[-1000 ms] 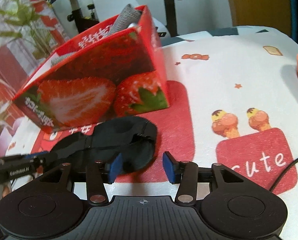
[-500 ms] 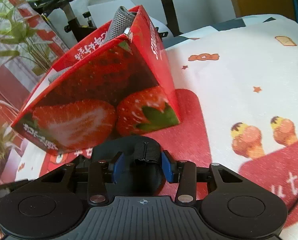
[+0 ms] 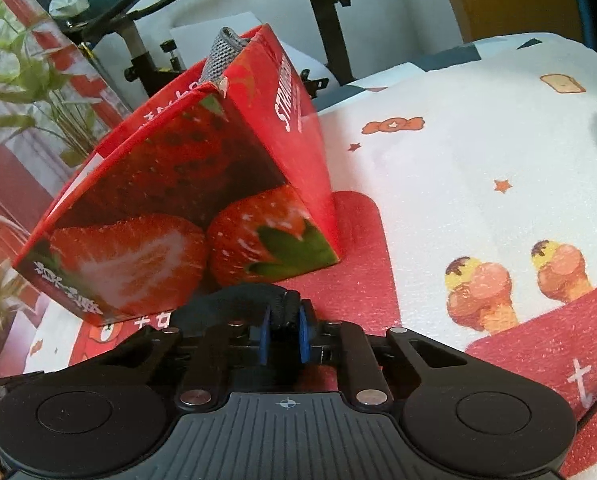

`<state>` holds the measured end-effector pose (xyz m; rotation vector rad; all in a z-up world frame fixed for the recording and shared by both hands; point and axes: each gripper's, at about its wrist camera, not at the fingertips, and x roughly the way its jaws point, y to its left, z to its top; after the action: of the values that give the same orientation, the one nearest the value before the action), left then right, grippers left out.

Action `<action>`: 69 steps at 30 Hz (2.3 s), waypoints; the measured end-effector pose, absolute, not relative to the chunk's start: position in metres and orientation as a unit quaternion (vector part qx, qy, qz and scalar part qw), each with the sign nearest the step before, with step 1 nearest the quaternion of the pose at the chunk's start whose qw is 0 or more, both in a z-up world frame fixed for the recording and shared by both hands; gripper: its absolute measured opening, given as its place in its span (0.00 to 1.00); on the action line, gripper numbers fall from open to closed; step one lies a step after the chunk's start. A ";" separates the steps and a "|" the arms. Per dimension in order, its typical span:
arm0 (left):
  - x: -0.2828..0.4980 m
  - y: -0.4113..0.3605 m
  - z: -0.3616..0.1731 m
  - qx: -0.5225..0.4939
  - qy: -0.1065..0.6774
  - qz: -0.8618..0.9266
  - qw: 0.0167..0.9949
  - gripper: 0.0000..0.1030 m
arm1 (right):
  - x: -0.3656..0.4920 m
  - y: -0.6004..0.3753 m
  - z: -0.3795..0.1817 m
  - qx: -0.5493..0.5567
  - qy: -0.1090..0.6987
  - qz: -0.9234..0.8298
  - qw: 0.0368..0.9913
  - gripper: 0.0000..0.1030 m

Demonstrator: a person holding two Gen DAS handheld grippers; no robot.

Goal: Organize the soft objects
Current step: 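Close the left gripper on the eye mask strap while the right gripper holds the mask, then lift the black eye mask with both grippers over the red box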

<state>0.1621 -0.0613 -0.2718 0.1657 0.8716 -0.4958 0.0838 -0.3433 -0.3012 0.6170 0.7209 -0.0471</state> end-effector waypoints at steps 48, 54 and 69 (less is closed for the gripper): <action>0.137 -0.036 -0.235 -0.017 0.375 -0.202 0.905 0.07 | 0.052 -0.323 -0.294 0.239 0.332 -0.028 0.912 0.10; 0.123 -0.036 -0.230 -0.015 0.351 -0.206 0.913 0.06 | 0.041 -0.313 -0.270 0.212 0.303 -0.009 0.929 0.08; 0.115 0.007 -0.180 -0.073 0.267 -0.217 0.936 0.06 | 0.029 -0.293 -0.178 0.149 0.220 0.048 0.963 0.08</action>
<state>0.1154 0.0071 -0.1799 -0.1496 0.5453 -0.4431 0.0287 -0.2931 -0.1780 0.3013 0.4449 0.0965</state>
